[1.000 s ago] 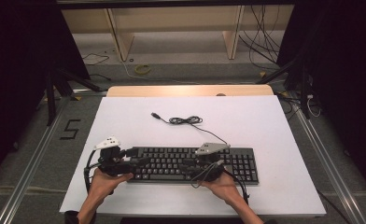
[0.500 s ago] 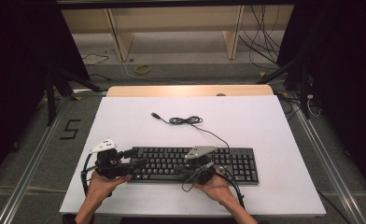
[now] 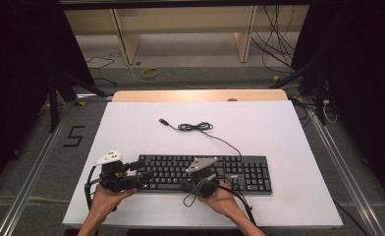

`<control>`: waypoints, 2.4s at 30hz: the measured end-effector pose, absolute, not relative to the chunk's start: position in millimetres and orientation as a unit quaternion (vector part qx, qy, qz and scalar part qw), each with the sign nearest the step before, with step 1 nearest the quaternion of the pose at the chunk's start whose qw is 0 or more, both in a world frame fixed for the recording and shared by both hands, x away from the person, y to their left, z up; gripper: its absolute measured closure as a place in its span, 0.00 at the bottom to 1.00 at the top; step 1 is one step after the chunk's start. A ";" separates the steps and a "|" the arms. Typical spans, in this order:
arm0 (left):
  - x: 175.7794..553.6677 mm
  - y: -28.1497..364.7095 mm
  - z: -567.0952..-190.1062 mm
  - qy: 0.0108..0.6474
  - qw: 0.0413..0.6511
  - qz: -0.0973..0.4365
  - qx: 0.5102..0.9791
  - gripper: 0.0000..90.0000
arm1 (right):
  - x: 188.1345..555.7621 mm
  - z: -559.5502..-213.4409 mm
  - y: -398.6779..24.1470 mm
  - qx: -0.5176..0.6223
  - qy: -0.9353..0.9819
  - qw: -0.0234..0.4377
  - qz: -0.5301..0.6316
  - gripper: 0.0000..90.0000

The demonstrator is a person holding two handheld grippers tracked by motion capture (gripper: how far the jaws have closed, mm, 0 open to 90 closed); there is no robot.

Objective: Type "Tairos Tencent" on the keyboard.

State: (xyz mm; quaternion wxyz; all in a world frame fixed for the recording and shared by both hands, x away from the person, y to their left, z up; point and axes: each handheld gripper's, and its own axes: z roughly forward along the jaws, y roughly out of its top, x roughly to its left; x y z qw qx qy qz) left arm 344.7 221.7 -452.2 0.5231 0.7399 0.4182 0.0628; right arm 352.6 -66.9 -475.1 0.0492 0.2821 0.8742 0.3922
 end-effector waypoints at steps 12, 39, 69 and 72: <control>344.7 221.8 -454.0 0.420 0.519 0.060 0.742 0.33 | 353.9 -480.2 -66.3 0.281 0.881 0.056 0.377 1.00; 345.3 223.5 -455.1 0.422 0.515 0.061 0.744 0.33 | 364.9 -459.3 -93.5 0.316 0.841 0.055 0.436 0.94; 349.5 224.1 -463.0 0.422 0.488 0.056 0.762 0.35 | 385.1 -457.7 -92.2 0.335 0.832 0.043 0.440 0.58; 348.9 223.7 -463.5 0.421 0.478 0.057 0.769 0.40 | 386.8 -455.4 -87.0 0.331 0.832 0.044 0.442 0.57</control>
